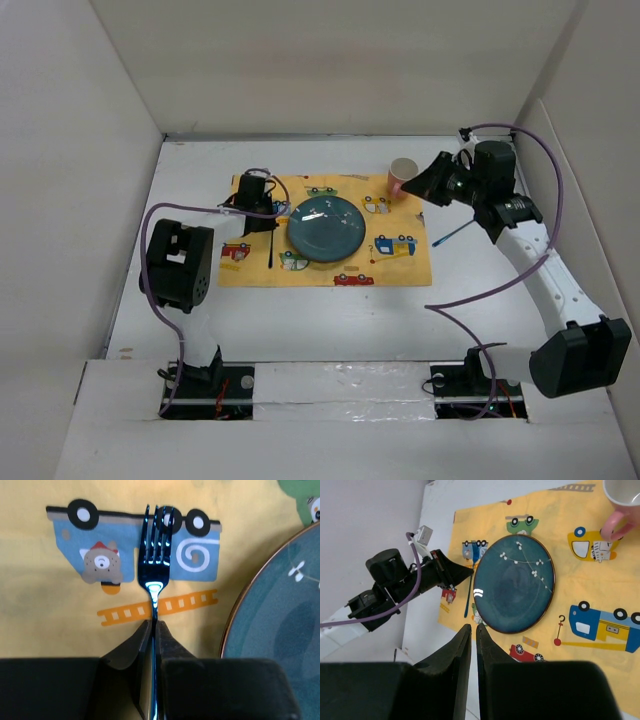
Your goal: Set the dinner table for one person
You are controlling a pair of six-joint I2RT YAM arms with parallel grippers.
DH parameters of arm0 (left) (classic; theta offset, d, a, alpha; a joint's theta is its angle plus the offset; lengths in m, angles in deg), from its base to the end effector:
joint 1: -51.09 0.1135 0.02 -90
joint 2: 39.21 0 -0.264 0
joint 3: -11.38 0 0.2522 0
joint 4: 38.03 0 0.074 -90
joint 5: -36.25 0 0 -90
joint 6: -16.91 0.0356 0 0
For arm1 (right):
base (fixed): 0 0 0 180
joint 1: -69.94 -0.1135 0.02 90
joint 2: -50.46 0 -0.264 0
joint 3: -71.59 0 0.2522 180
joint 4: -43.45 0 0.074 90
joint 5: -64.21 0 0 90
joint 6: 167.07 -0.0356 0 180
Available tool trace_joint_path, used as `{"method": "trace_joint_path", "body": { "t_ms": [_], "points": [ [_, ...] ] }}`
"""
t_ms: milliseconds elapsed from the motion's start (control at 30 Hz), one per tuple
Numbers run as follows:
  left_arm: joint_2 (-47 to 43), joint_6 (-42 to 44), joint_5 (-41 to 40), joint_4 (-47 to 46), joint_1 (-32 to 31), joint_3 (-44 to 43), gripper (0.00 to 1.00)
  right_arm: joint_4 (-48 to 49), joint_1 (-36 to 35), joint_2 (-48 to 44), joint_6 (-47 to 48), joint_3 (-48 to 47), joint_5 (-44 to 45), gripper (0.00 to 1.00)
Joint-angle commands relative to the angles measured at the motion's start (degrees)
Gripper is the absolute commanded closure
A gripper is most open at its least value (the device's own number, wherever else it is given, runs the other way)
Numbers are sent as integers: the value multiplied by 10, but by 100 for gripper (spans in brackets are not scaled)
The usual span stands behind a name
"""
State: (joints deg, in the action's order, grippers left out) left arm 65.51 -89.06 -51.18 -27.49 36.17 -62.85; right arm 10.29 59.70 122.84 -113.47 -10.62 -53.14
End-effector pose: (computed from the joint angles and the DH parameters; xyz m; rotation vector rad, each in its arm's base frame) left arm 0.3736 -0.1012 0.1689 0.0024 2.3083 -0.3298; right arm 0.2781 0.0669 0.3663 0.1438 2.0631 0.9880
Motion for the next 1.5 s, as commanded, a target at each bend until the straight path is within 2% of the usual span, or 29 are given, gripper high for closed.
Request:
{"method": "trace_joint_path", "body": {
  "t_ms": [0, 267, 300, 333, 367, 400, 433, 533, 567, 600, 667, 733, 833, 900, 967, 1067, 1467],
  "points": [
    [-1, 2, -4, -3, 1, -15, 100, -13, 0, -4, 22, -5, 25, 85],
    [-14, 3, -20, 29, 1, -24, 90, -45, 23, 4, 35, -13, 53, 85],
    [-22, 3, -20, 30, 1, -26, 88, -50, 29, 4, 34, -6, 85, 90],
    [-42, 2, -20, 30, 1, -27, 76, -66, 29, 2, 34, -4, 107, 94],
    [-53, 1, -16, 30, 1, -31, 69, -78, 37, 0, 35, 1, 129, 100],
    [-65, -3, -10, 52, 1, -42, 63, -92, 50, -2, 36, 4, 177, 100],
    [-93, -12, -8, 62, 1, -53, 53, -106, 55, -2, 37, 17, 211, 100],
    [-161, -15, -20, 94, -6, -94, 43, -88, 81, 11, 45, 28, 311, 100],
    [-180, -21, -20, 110, -6, -107, 43, -90, 89, 21, 39, 23, 341, 98],
    [-199, -22, -18, 111, -19, -112, 43, -85, 97, 51, 48, 19, 362, 81],
    [-253, -18, -20, 130, -47, -123, 44, -124, 130, 91, 35, -26, 375, 71],
    [-289, -22, -19, 167, -47, -133, 49, -121, 144, 136, 38, -35, 378, 61],
    [-341, -25, -16, 194, -54, -120, 50, -106, 159, 184, 20, -28, 418, 60],
    [-370, -22, -17, 186, -54, -94, 51, -93, 171, 208, 21, -39, 405, 59],
    [-362, 7, -20, 242, -59, -129, 50, -97, 171, 255, 30, -30, 435, 58],
    [-365, 17, -42, 267, -59, -141, 50, -93, 185, 278, 29, -33, 413, 59],
    [-404, -20, 31, 208, -59, -57, 51, -71, 179, 341, 7, -62, 383, 59]
  ]
}}
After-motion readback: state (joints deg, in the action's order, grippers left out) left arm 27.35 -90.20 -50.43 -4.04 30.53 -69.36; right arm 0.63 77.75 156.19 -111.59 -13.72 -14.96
